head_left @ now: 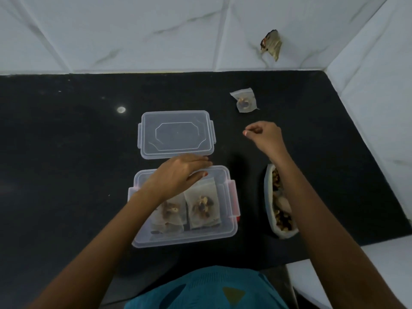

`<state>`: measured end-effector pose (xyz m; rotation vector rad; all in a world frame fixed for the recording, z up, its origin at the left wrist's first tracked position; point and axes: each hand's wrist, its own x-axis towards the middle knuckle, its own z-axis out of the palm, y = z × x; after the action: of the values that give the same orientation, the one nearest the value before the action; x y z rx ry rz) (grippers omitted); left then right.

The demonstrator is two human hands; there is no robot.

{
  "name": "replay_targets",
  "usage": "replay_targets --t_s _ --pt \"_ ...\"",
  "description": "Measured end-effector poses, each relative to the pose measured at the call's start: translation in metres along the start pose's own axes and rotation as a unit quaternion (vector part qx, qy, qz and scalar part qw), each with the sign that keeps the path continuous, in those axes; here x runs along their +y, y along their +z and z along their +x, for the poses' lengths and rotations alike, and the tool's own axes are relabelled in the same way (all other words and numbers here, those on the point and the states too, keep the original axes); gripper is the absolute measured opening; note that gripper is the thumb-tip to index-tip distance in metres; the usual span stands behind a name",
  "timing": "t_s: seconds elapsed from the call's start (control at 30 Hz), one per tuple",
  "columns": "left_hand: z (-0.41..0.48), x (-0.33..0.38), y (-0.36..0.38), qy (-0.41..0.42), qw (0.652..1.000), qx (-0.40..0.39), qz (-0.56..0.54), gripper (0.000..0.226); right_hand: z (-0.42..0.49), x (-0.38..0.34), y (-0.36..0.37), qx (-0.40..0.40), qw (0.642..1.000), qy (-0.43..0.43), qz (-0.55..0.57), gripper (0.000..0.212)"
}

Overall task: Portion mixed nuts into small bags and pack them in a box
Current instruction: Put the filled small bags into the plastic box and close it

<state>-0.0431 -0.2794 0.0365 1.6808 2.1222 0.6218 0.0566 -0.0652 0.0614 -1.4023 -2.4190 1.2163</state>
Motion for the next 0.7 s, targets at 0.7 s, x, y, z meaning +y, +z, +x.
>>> replay_targets --t_s 0.7 --pt "0.014 -0.015 0.001 -0.126 0.966 -0.061 -0.218 0.025 0.159 0.014 0.008 0.036 0.990 0.089 0.105 0.020"
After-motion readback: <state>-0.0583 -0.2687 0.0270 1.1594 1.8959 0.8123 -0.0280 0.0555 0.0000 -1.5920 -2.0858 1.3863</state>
